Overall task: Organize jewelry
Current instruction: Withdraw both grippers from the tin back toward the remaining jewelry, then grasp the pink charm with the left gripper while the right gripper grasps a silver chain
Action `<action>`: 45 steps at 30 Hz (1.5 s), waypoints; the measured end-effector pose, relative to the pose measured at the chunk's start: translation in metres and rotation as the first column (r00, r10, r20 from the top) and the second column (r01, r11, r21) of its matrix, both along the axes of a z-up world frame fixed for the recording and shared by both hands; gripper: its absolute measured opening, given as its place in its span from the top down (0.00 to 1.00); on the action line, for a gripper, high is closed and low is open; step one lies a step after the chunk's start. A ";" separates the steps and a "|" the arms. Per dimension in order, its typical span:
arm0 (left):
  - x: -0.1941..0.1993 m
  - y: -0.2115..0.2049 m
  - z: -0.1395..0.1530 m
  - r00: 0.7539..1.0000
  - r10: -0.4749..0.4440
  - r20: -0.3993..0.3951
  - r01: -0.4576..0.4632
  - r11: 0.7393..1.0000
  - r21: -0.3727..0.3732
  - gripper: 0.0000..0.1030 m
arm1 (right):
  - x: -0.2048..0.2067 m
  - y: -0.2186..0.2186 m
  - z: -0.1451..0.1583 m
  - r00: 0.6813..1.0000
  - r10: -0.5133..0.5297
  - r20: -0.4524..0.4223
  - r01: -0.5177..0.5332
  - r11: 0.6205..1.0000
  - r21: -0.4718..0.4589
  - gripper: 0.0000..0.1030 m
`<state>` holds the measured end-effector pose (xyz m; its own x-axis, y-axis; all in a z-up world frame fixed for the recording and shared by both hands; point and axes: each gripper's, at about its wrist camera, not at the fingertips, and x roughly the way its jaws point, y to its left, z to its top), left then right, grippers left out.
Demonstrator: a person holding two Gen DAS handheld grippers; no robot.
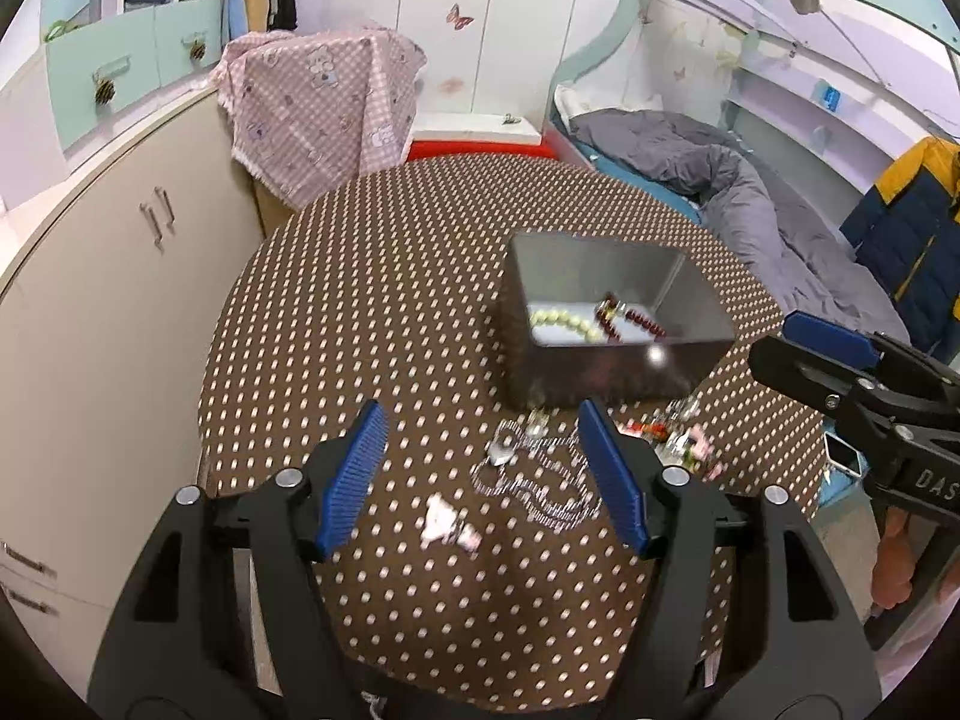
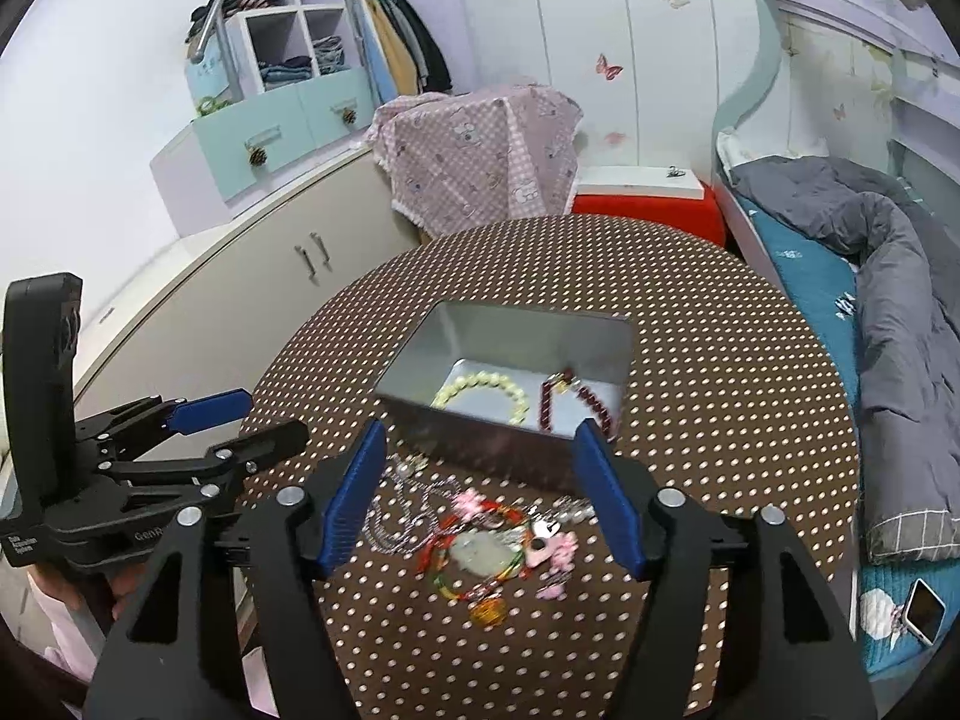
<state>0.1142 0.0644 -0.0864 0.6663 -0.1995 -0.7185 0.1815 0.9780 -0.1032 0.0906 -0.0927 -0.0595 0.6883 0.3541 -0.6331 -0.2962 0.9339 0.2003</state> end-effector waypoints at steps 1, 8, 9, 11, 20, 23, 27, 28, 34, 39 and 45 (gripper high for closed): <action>-0.002 0.001 -0.002 1.000 0.004 -0.007 -0.004 1.000 0.001 0.35 | -0.001 0.002 -0.001 1.000 0.003 -0.004 -0.003 1.000 -0.002 0.35; -0.012 0.011 -0.028 0.997 0.006 -0.076 -0.006 1.000 0.004 0.28 | -0.005 0.021 -0.017 0.998 0.035 -0.057 -0.036 0.999 -0.025 0.29; -0.013 0.012 -0.032 0.996 0.006 -0.084 -0.006 1.000 0.003 0.28 | -0.005 0.023 -0.020 0.997 0.038 -0.066 -0.039 0.999 -0.028 0.29; -0.015 0.013 -0.036 0.995 0.007 -0.096 -0.007 1.000 -0.004 0.28 | -0.005 0.027 -0.026 0.996 0.042 -0.084 -0.045 0.998 -0.034 0.28; -0.018 0.017 -0.057 0.993 -0.044 -0.107 0.037 0.997 -0.064 0.44 | -0.007 0.038 -0.044 0.988 0.053 -0.142 -0.061 0.997 -0.054 0.28; -0.014 0.014 -0.063 0.991 -0.047 -0.129 0.040 0.997 -0.061 0.59 | -0.006 0.040 -0.047 0.987 0.052 -0.151 -0.062 0.996 -0.062 0.28; -0.011 0.011 -0.067 0.990 -0.039 -0.136 0.034 0.999 -0.041 0.69 | -0.004 0.041 -0.049 0.986 0.053 -0.160 -0.064 0.996 -0.063 0.28; -0.010 0.012 -0.067 0.990 -0.036 -0.136 0.031 0.999 -0.039 0.74 | -0.004 0.041 -0.049 0.985 0.053 -0.162 -0.065 0.996 -0.064 0.28; -0.010 0.012 -0.068 0.990 -0.031 -0.136 0.028 0.999 -0.030 0.79 | -0.001 0.044 -0.054 0.983 0.056 -0.175 -0.068 0.995 -0.066 0.28; -0.010 0.015 -0.067 0.991 -0.028 -0.131 0.022 0.999 -0.045 0.79 | 0.002 0.048 -0.056 0.982 0.059 -0.177 -0.071 0.995 -0.064 0.28; -0.008 0.024 -0.065 0.993 -0.018 -0.115 0.011 0.998 -0.059 0.79 | 0.009 0.053 -0.054 0.986 0.059 -0.159 -0.072 0.995 -0.074 0.30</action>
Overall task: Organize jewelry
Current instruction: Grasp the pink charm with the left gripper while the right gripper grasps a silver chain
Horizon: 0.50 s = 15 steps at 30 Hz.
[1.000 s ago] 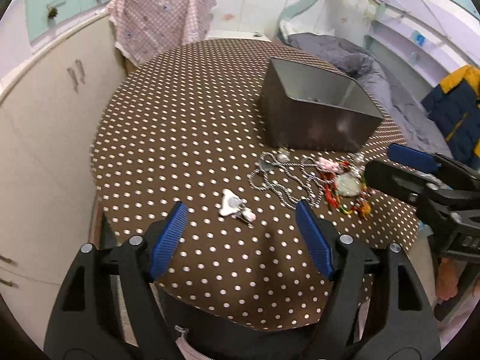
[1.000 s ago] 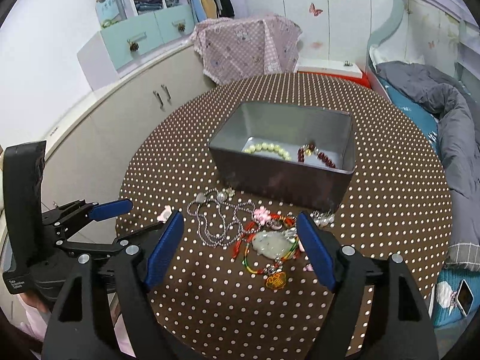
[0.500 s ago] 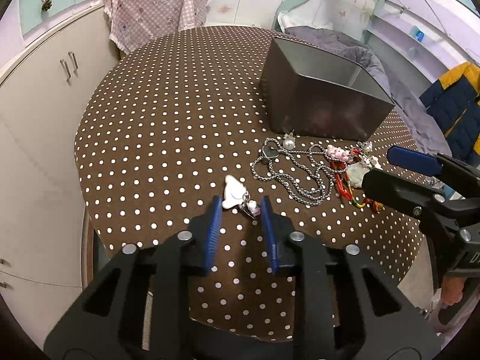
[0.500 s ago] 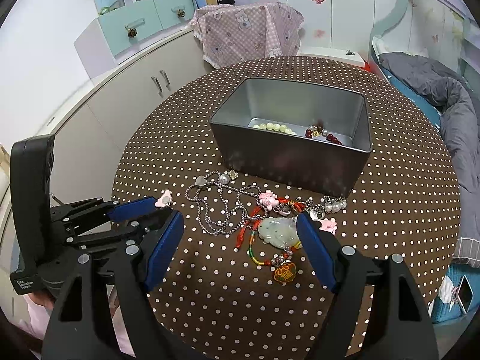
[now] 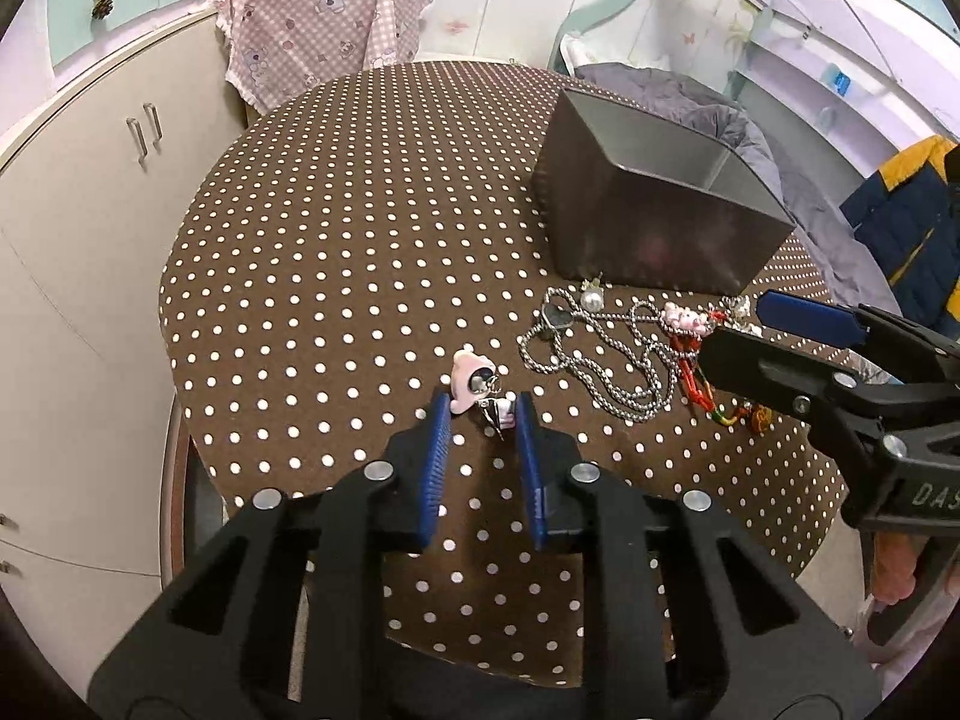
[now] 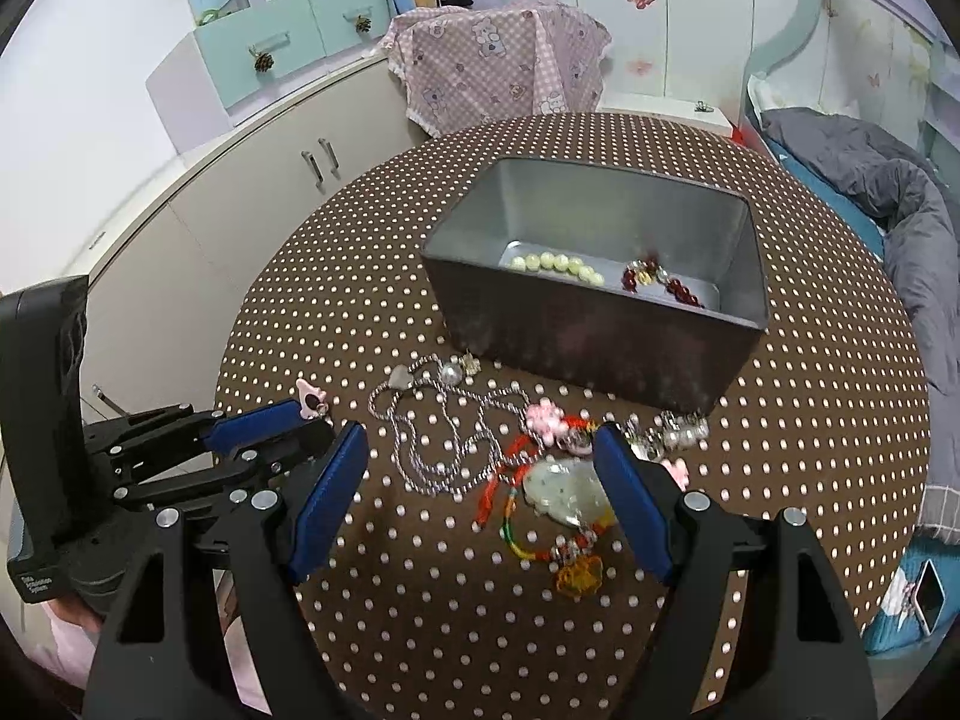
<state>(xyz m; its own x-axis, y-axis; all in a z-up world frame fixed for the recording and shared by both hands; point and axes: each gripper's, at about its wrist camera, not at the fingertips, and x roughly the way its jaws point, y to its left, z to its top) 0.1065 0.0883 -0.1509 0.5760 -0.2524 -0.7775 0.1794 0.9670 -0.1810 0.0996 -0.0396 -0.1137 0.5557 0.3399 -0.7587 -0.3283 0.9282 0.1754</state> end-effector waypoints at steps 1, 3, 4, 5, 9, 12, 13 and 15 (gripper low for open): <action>0.000 0.002 0.000 1.000 0.003 0.004 -0.003 1.000 -0.002 0.79 | 0.002 0.002 0.001 1.000 0.003 0.004 -0.003 1.000 0.001 0.35; 0.002 0.005 0.001 1.000 0.007 0.013 -0.006 1.000 -0.009 0.79 | 0.007 0.006 0.001 1.000 0.010 0.003 -0.010 1.000 0.008 0.42; 0.003 0.005 0.002 1.000 0.006 0.017 -0.006 1.000 -0.012 0.79 | 0.010 0.009 0.000 1.000 0.020 -0.001 -0.020 1.000 0.011 0.46; 0.004 0.006 0.003 1.000 0.004 0.023 -0.004 1.000 -0.015 0.79 | 0.013 0.011 -0.001 1.000 0.027 -0.002 -0.027 1.000 0.009 0.51; 0.009 0.009 0.004 0.999 0.003 0.038 -0.001 0.999 -0.036 0.79 | 0.027 0.022 -0.006 1.000 0.024 -0.018 -0.025 1.000 -0.010 0.63; 0.013 0.012 0.006 0.998 -0.001 0.056 0.003 0.999 -0.041 0.79 | 0.036 0.027 -0.012 0.999 0.018 -0.039 -0.019 1.000 -0.025 0.71; 0.014 0.011 0.006 0.998 -0.003 0.059 0.006 0.999 -0.046 0.79 | 0.039 0.029 -0.014 0.999 0.018 -0.046 -0.019 0.999 -0.028 0.72; 0.017 0.012 0.006 0.998 -0.005 0.067 0.009 0.998 -0.056 0.79 | 0.043 0.032 -0.018 0.998 0.020 -0.056 -0.022 0.999 -0.037 0.75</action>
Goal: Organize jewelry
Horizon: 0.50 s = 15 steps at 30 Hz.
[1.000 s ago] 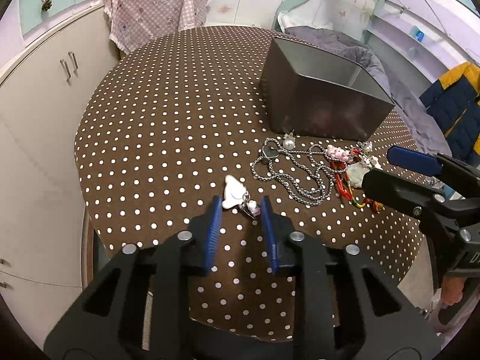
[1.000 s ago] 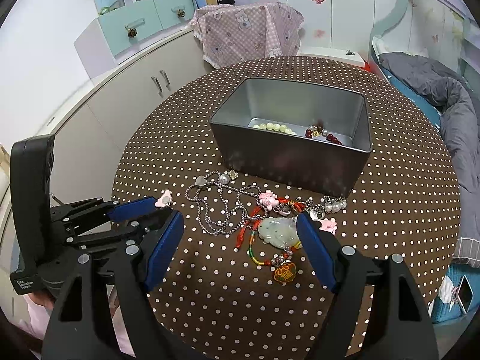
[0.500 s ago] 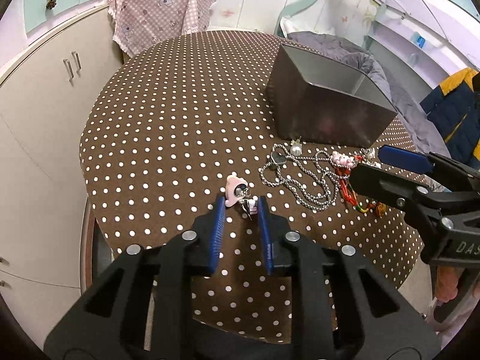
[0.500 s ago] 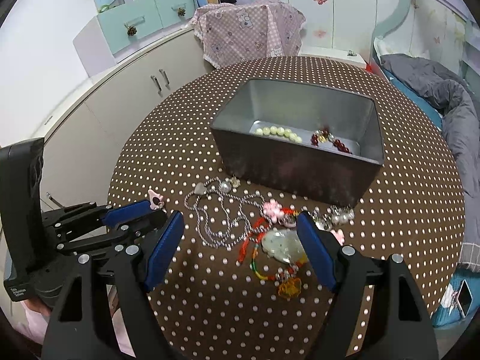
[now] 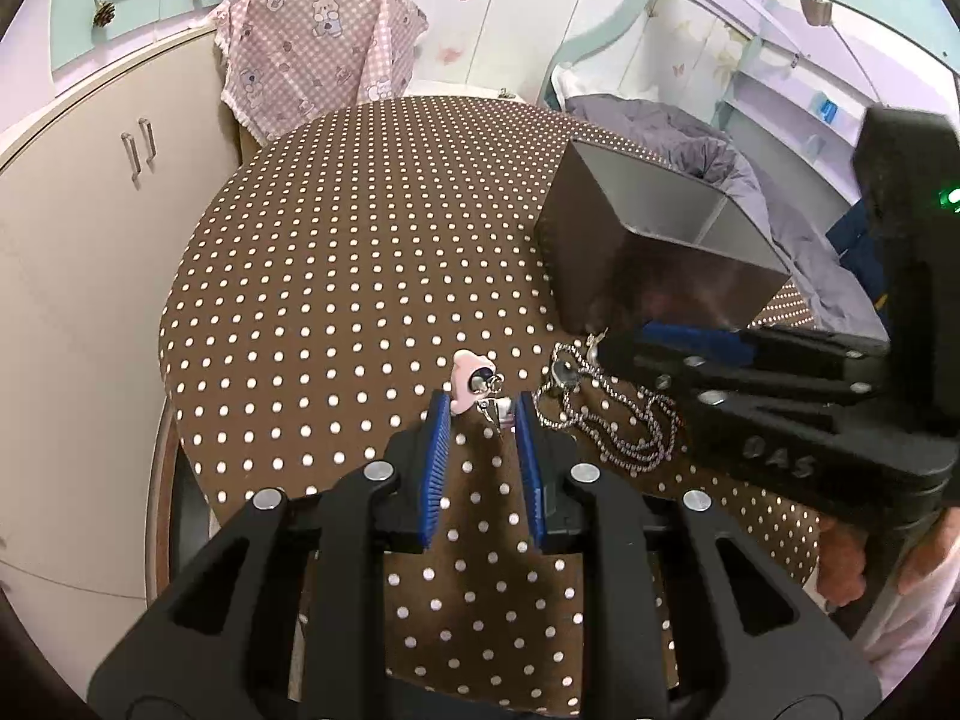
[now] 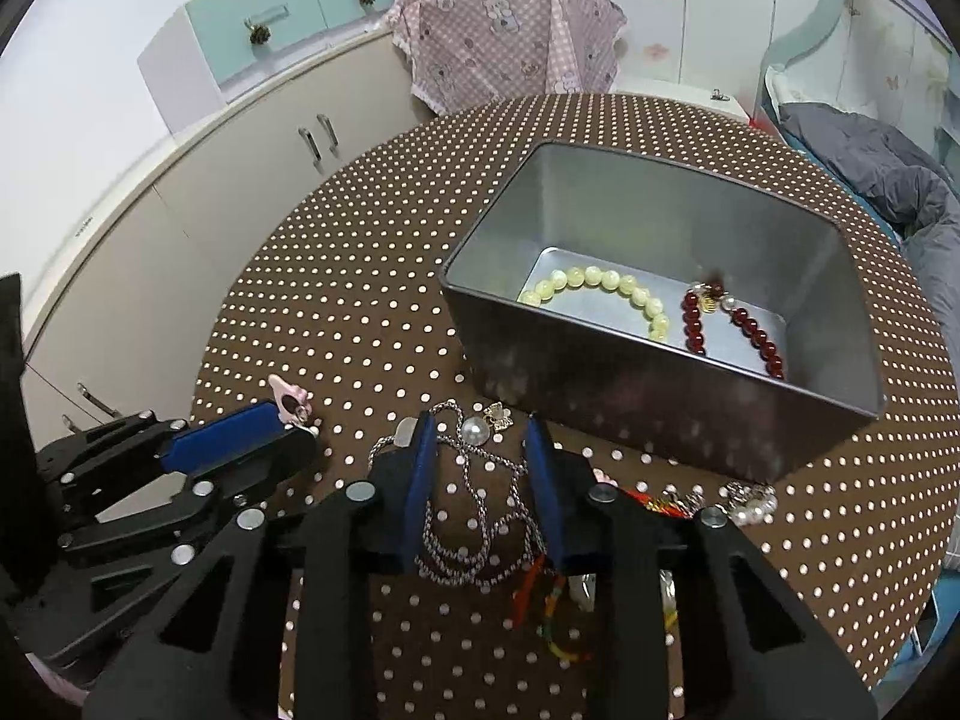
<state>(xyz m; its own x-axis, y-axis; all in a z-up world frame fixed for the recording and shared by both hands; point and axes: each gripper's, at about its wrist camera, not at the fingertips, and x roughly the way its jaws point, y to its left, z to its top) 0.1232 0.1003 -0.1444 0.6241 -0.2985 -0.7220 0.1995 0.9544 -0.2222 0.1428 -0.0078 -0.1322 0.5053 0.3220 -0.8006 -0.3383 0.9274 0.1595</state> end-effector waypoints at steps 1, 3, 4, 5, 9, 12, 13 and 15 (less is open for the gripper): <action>0.001 0.000 0.000 1.000 -0.002 0.002 0.002 1.000 -0.002 0.79 | 0.002 0.001 -0.002 1.000 -0.001 -0.006 0.001 1.000 -0.002 0.76; 0.003 0.000 0.001 1.000 -0.007 0.005 0.007 1.000 -0.004 0.79 | 0.005 0.002 -0.005 1.000 -0.003 -0.015 0.003 1.000 -0.012 0.78; 0.005 -0.001 0.001 1.000 -0.010 0.007 0.010 1.000 -0.006 0.79 | 0.006 0.003 -0.007 1.000 -0.003 -0.018 0.003 1.000 -0.019 0.78; 0.005 -0.002 0.001 1.000 -0.011 0.008 0.011 1.000 -0.007 0.79 | 0.008 0.004 -0.009 1.000 0.000 -0.023 -0.001 1.000 -0.021 0.80; 0.006 -0.004 0.000 1.000 -0.014 0.005 0.014 1.000 -0.008 0.79 | 0.006 0.007 -0.011 1.000 0.006 -0.014 -0.007 0.999 -0.050 0.88; 0.006 -0.004 -0.001 1.000 -0.012 0.002 0.012 1.000 -0.008 0.79 | 0.005 0.006 -0.011 1.000 0.010 -0.019 -0.010 0.999 -0.041 0.91; 0.006 -0.003 -0.001 1.000 -0.012 0.002 0.012 1.000 -0.009 0.78 | 0.004 0.006 -0.011 1.000 0.009 -0.018 -0.010 0.999 -0.042 0.91; 0.006 -0.004 -0.001 1.000 -0.015 0.004 0.015 1.000 -0.007 0.78 | 0.004 0.005 -0.010 1.000 0.006 -0.022 -0.007 0.999 -0.039 0.91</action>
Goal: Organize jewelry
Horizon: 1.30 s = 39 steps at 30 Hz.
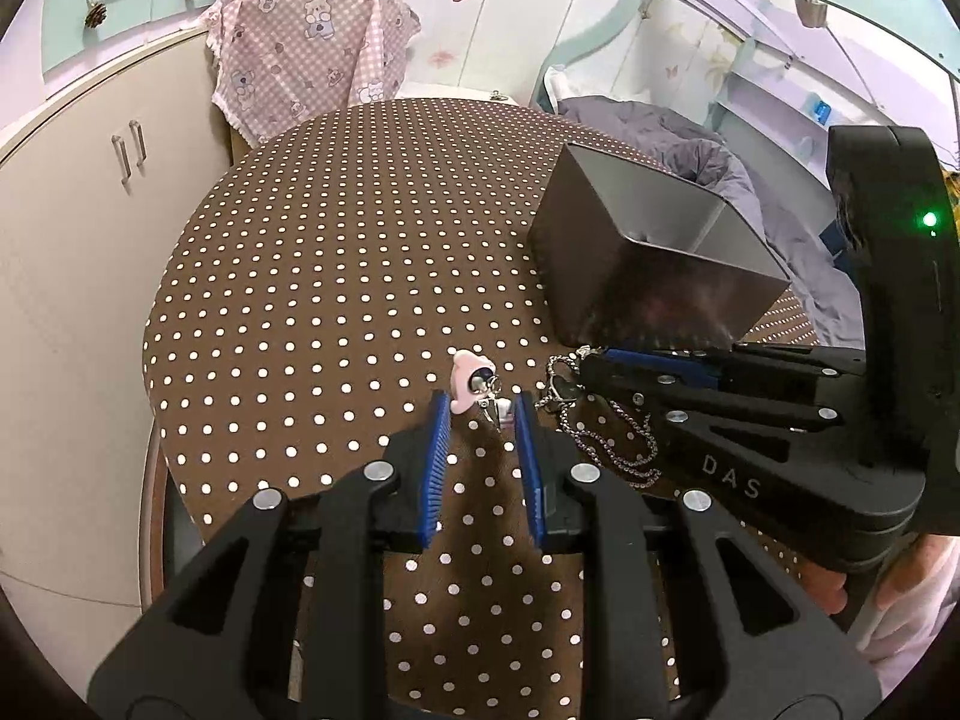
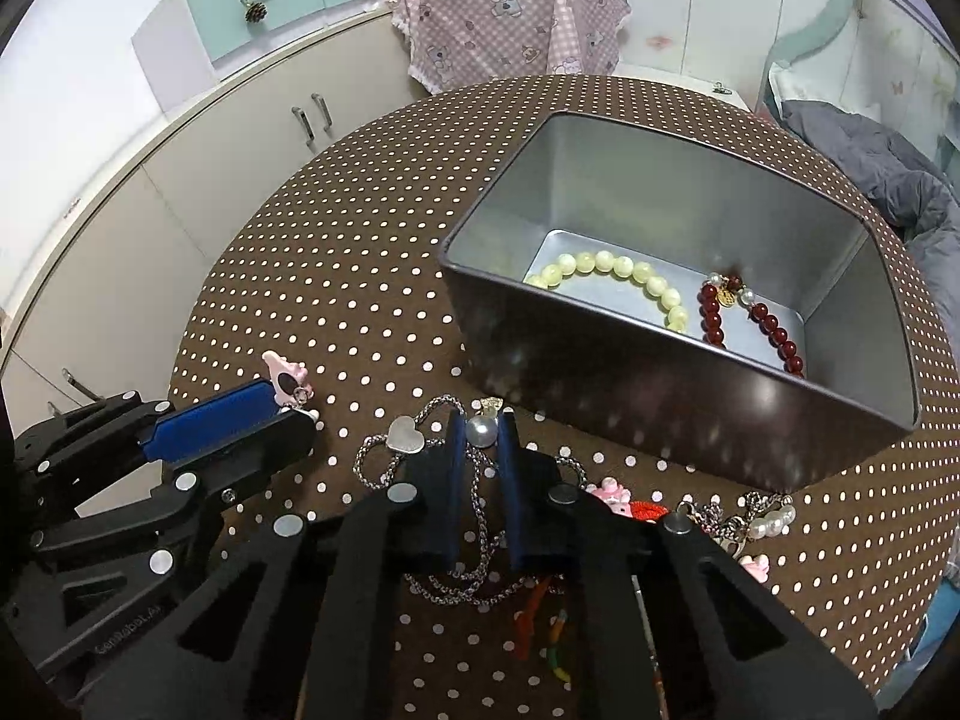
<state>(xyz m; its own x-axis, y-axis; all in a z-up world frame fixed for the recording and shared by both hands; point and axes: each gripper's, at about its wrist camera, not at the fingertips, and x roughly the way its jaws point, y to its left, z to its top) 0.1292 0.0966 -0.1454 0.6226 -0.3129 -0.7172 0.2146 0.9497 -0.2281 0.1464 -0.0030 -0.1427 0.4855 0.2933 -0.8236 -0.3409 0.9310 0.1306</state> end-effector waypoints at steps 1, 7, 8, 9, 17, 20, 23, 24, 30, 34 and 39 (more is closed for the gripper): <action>-0.001 0.000 0.000 1.000 0.000 0.001 0.000 1.000 0.001 0.79 | 0.000 0.000 0.001 1.000 -0.002 -0.001 0.002 1.000 0.002 0.91; -0.003 -0.005 0.001 1.000 -0.007 0.006 0.007 1.000 0.005 0.79 | -0.004 -0.008 0.005 1.000 -0.017 0.005 0.017 1.000 0.014 0.91; -0.003 -0.006 0.002 1.000 -0.009 0.008 0.009 1.000 0.005 0.79 | -0.005 -0.010 0.007 1.000 -0.020 0.007 0.020 1.000 0.017 0.91; -0.003 -0.007 0.002 1.000 -0.012 0.011 0.011 1.000 0.006 0.78 | -0.005 -0.011 0.008 1.000 -0.022 0.009 0.021 1.000 0.019 0.91; -0.007 -0.020 0.012 0.999 -0.037 0.036 0.036 0.999 0.014 0.79 | -0.012 -0.023 0.021 0.998 -0.042 0.037 0.040 0.998 0.044 0.91; -0.009 -0.028 0.016 0.998 -0.050 0.046 0.049 0.999 0.020 0.79 | -0.016 -0.030 0.028 0.997 -0.050 0.053 0.047 0.997 0.056 0.91; -0.010 -0.037 0.022 0.996 -0.070 0.063 0.069 0.997 0.026 0.78 | -0.020 -0.040 0.037 0.995 -0.062 0.077 0.057 0.996 0.071 0.91; -0.010 -0.040 0.025 0.995 -0.076 0.069 0.074 0.997 0.028 0.78 | -0.021 -0.043 0.038 0.994 -0.066 0.083 0.060 0.995 0.075 0.91; -0.010 -0.057 0.037 0.989 -0.112 0.099 0.108 0.993 0.040 0.78 | -0.026 -0.065 0.055 0.986 -0.108 0.129 0.095 0.990 0.103 0.91; -0.005 -0.068 0.045 0.984 -0.133 0.118 0.128 0.991 0.049 0.78 | -0.028 -0.079 0.064 0.979 -0.138 0.152 0.120 0.985 0.121 0.91; 0.002 -0.079 0.052 0.980 -0.147 0.135 0.140 0.988 0.057 0.78 | -0.026 -0.096 0.070 0.971 -0.163 0.176 0.140 0.980 0.138 0.91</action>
<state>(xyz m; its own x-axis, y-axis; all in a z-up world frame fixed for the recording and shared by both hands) 0.1309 0.0179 -0.0933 0.6677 -0.3744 -0.6434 0.3759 0.9156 -0.1427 0.1208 -0.0992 -0.0724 0.6732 0.2985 -0.6766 -0.2263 0.9542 0.1958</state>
